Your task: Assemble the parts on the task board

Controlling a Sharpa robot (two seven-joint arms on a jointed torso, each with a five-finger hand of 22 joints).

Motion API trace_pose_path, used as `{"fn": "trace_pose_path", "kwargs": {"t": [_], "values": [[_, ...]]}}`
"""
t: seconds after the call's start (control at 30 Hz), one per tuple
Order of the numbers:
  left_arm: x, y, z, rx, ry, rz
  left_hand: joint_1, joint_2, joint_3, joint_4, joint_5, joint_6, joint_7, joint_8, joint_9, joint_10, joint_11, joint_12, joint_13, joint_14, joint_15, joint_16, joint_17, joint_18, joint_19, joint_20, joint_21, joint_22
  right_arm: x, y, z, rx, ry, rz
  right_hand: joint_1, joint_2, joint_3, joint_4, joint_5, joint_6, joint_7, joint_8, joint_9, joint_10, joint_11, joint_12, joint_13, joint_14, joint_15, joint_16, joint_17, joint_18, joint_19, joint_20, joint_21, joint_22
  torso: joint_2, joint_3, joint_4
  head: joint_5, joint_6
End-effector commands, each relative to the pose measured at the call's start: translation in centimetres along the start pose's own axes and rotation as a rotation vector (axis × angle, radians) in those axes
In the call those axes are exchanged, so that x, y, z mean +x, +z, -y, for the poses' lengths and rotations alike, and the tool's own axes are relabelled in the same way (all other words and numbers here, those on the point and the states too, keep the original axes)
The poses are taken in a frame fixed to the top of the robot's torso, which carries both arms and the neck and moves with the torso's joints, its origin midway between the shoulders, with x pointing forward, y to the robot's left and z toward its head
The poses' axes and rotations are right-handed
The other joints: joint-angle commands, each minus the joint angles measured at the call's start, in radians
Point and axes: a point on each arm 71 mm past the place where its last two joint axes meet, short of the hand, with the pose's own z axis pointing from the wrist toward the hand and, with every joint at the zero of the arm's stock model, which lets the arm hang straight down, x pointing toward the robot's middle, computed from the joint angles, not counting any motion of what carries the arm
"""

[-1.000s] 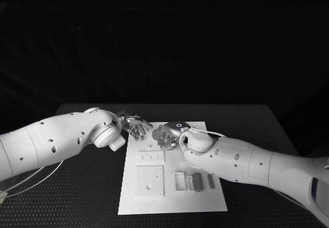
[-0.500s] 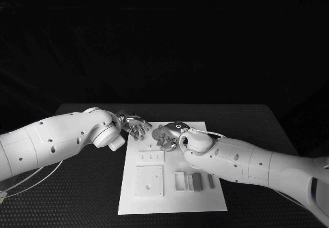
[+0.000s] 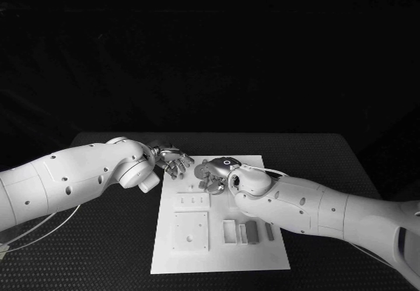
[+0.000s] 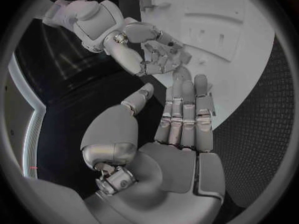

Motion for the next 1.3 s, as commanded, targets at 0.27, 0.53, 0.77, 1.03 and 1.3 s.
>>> {"fn": "trace_pose_path", "kwargs": {"t": [0.27, 0.53, 0.77, 1.03, 1.3], "values": [[0.1, 0.1, 0.2, 0.007, -0.002, -0.012, 0.004, -0.007, -0.005, 0.000, -0.007, -0.004, 0.001, 0.004, -0.001, -0.006, 0.002, 0.000, -0.002, -0.003, 0.002, 0.001, -0.002, 0.015, 0.009, -0.001, -0.005, -0.001, 0.1, 0.1, -0.5, -0.021, 0.012, -0.002, -0.003, 0.014, -0.001, -0.008, -0.004, 0.012, 0.007, 0.000, 0.000, 0.003, -0.006, 0.006, -0.003, 0.000, -0.005, 0.002, 0.001, 0.046, -0.006, 0.002, 0.003, 0.021, 0.000, 0.0002, 0.0001, -0.002, 0.000], [0.1, 0.1, 0.2, 0.007, -0.003, -0.011, 0.005, -0.007, -0.005, 0.000, -0.007, -0.004, 0.001, 0.004, -0.002, -0.006, 0.002, 0.000, -0.002, -0.003, 0.002, 0.001, -0.002, 0.015, 0.009, -0.001, -0.006, -0.001, 0.0, 0.2, -0.4, -0.017, 0.012, 0.010, -0.023, -0.008, -0.006, 0.005, -0.004, -0.014, 0.015, -0.017, -0.006, -0.007, 0.001, 0.007, -0.010, -0.005, 0.002, -0.001, 0.002, 0.046, -0.010, 0.003, 0.000, 0.019, 0.000, -0.0004, 0.0011, -0.001, -0.002], [0.2, 0.1, 0.3, 0.009, -0.002, -0.012, 0.005, -0.007, -0.005, 0.000, -0.007, -0.005, 0.001, 0.004, -0.002, -0.006, 0.002, 0.000, -0.003, -0.003, 0.002, 0.001, -0.002, 0.015, 0.009, -0.001, -0.006, -0.001, 0.0, 0.4, -0.9, -0.027, 0.011, 0.007, -0.028, -0.020, -0.002, 0.017, -0.004, -0.025, 0.020, -0.024, -0.007, -0.014, 0.006, 0.009, -0.014, -0.009, 0.006, -0.003, 0.002, 0.046, -0.013, 0.003, -0.004, 0.018, 0.001, 0.0003, 0.0008, 0.000, -0.003], [0.2, 0.1, 0.3, 0.009, -0.001, -0.013, 0.005, -0.007, -0.006, 0.000, -0.007, -0.006, 0.002, 0.004, -0.002, -0.006, 0.002, 0.000, -0.003, -0.003, 0.002, 0.002, -0.003, 0.015, 0.009, -0.001, -0.006, -0.001, 0.6, 0.5, -0.8, -0.022, 0.006, -0.012, -0.023, -0.019, 0.001, 0.019, -0.004, -0.028, 0.021, -0.026, -0.007, -0.020, 0.008, 0.010, -0.016, -0.013, 0.008, -0.004, 0.003, 0.046, -0.016, 0.004, -0.006, 0.018, 0.000, -0.0001, 0.0015, 0.000, -0.004], [0.2, 0.1, 0.3, 0.009, -0.001, -0.016, 0.005, -0.007, -0.006, 0.000, -0.007, -0.006, 0.002, 0.004, -0.002, -0.006, 0.002, 0.000, -0.004, -0.003, 0.002, 0.002, -0.003, 0.015, 0.010, -0.001, -0.007, -0.001, 1.0, 0.6, -0.5, -0.020, -0.007, -0.041, 0.000, 0.009, 0.006, 0.006, -0.004, -0.019, 0.019, -0.021, -0.003, -0.022, 0.006, 0.016, -0.019, -0.015, 0.007, -0.003, 0.006, 0.046, -0.017, 0.004, -0.005, 0.020, 0.001, 0.0002, 0.0008, 0.003, -0.007]]}}
